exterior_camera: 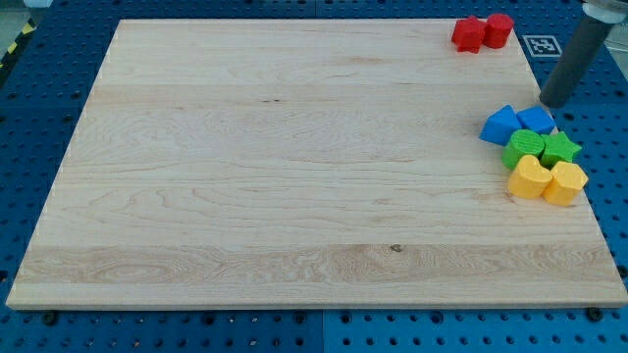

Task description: Move the blue blocks towards center of the board

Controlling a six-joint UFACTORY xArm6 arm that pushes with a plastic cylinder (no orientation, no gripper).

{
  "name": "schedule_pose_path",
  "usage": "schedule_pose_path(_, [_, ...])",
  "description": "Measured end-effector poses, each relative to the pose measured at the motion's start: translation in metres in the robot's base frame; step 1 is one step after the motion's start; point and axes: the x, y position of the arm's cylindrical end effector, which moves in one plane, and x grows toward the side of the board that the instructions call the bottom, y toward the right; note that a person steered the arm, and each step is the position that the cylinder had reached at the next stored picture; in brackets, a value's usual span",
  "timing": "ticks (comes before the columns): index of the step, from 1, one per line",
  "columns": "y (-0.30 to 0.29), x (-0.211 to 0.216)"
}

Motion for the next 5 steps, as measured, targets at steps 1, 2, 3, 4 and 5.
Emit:
schedule_pose_path(1, [0.001, 0.021])
schedule_pose_path(2, [0.002, 0.039])
schedule_pose_path(3, [0.002, 0.047])
schedule_pose_path(4, [0.000, 0.047])
schedule_pose_path(5, [-0.011, 0.047])
